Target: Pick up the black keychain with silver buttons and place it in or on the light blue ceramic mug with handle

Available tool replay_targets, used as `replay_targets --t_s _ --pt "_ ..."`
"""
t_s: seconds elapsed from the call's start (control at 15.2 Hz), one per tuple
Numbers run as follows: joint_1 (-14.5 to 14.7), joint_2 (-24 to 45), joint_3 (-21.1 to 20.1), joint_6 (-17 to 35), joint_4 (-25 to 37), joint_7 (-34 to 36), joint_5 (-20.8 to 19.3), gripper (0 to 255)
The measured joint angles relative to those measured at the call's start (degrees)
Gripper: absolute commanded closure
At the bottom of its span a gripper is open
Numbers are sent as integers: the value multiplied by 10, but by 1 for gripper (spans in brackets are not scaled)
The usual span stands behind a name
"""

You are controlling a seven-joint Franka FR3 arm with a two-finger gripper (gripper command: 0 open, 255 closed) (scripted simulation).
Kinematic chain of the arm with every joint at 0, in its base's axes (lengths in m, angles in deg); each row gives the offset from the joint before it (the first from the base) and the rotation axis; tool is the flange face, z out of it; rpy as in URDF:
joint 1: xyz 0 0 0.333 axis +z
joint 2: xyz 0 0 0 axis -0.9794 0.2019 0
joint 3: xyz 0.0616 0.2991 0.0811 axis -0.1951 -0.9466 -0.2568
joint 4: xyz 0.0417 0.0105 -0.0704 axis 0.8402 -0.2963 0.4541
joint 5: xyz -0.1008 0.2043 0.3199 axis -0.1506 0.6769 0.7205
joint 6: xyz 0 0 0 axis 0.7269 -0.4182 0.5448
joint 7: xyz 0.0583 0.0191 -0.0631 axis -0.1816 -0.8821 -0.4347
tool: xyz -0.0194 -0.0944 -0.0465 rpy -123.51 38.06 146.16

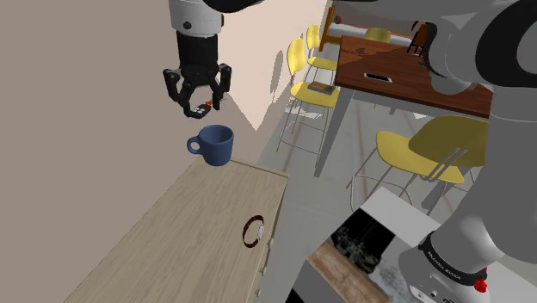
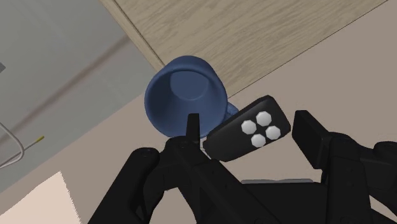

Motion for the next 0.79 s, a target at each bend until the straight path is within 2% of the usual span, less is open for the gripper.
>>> replay_targets --t_s 0.13,0.79 --pt "1 16 4 1 15 -4 -5 255" --pt "-11 15 6 76 -64 -1 -7 255"
